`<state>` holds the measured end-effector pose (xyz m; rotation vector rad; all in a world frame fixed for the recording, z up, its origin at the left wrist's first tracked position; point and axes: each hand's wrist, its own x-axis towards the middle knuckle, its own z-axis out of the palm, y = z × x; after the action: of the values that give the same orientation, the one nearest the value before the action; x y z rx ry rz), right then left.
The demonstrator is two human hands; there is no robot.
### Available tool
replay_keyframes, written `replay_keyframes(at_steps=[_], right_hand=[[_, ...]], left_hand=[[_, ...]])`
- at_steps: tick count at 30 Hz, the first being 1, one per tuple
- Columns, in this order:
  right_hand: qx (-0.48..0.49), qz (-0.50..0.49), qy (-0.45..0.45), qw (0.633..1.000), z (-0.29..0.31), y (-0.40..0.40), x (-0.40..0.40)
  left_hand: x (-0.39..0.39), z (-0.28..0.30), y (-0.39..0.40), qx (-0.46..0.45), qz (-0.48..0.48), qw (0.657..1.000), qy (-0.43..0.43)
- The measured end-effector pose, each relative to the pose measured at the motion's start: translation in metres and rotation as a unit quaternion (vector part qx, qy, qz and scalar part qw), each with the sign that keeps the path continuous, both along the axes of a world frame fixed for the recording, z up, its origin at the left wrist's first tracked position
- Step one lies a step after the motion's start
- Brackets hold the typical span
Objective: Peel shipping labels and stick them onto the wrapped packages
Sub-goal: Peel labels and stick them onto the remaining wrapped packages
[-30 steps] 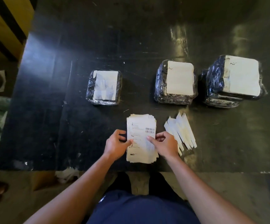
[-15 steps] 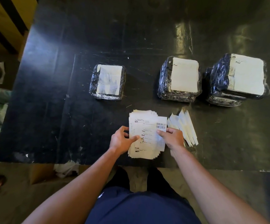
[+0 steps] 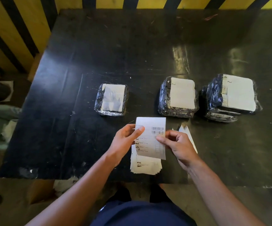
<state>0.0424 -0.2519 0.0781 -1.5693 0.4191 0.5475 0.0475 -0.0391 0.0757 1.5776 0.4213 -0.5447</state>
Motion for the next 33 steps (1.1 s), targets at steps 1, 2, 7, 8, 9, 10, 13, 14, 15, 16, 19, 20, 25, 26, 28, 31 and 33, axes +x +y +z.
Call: replay_keyframes(at_steps=[1, 2, 7, 8, 9, 10, 13, 14, 15, 16, 19, 20, 25, 26, 28, 31, 33], right_hand=[[-0.001, 0.015, -0.014, 1.0, 0.008, 0.004, 0.001], [-0.003, 0.027, -0.028, 0.999, 0.016, 0.007, 0.003], [0.041, 0.021, -0.121, 0.992, 0.053, 0.005, 0.018], [0.052, 0.016, -0.131, 0.99, 0.059, 0.002, 0.023], [0.057, 0.017, -0.139, 0.988, 0.066, 0.0, 0.027], [0.058, 0.024, -0.147, 0.987, 0.072, -0.002, 0.03], [0.058, 0.051, -0.162, 0.984, 0.085, -0.005, 0.038], [0.057, 0.058, -0.164, 0.983, 0.088, -0.006, 0.039], [0.056, 0.064, -0.165, 0.983, 0.09, -0.006, 0.04], [0.056, 0.067, -0.166, 0.982, 0.092, -0.006, 0.041], [0.06, 0.07, -0.166, 0.982, 0.095, -0.006, 0.042], [0.059, 0.07, -0.166, 0.982, 0.096, -0.006, 0.042], [0.053, 0.073, -0.163, 0.982, 0.096, -0.006, 0.041], [0.054, 0.074, -0.162, 0.983, 0.096, -0.007, 0.041], [0.053, 0.076, -0.161, 0.983, 0.096, -0.007, 0.041], [0.057, 0.074, -0.162, 0.982, 0.095, -0.006, 0.041], [0.062, 0.072, -0.16, 0.983, 0.095, -0.006, 0.041]], left_hand=[[0.002, 0.01, 0.0, -0.003, 0.005, 1.0, -0.019], [0.004, 0.02, 0.001, -0.002, 0.016, 0.999, -0.04], [0.007, 0.055, 0.007, 0.021, 0.039, 0.993, -0.112], [0.006, 0.06, 0.007, 0.023, 0.039, 0.992, -0.116], [0.005, 0.064, 0.008, 0.024, 0.041, 0.992, -0.117], [0.005, 0.069, 0.008, 0.024, 0.045, 0.992, -0.118], [0.004, 0.076, 0.008, 0.022, 0.051, 0.992, -0.117], [0.004, 0.078, 0.008, 0.02, 0.055, 0.992, -0.114], [0.004, 0.08, 0.008, 0.018, 0.058, 0.992, -0.112], [0.004, 0.08, 0.009, 0.019, 0.06, 0.992, -0.11], [0.003, 0.082, 0.009, 0.022, 0.06, 0.993, -0.104], [0.002, 0.082, 0.008, 0.02, 0.06, 0.993, -0.103], [0.002, 0.083, 0.009, 0.024, 0.056, 0.993, -0.105], [0.002, 0.083, 0.008, 0.026, 0.055, 0.993, -0.106], [0.002, 0.084, 0.008, 0.029, 0.053, 0.992, -0.107], [0.002, 0.083, 0.008, 0.033, 0.055, 0.992, -0.108], [0.002, 0.082, 0.008, 0.034, 0.052, 0.992, -0.107]])
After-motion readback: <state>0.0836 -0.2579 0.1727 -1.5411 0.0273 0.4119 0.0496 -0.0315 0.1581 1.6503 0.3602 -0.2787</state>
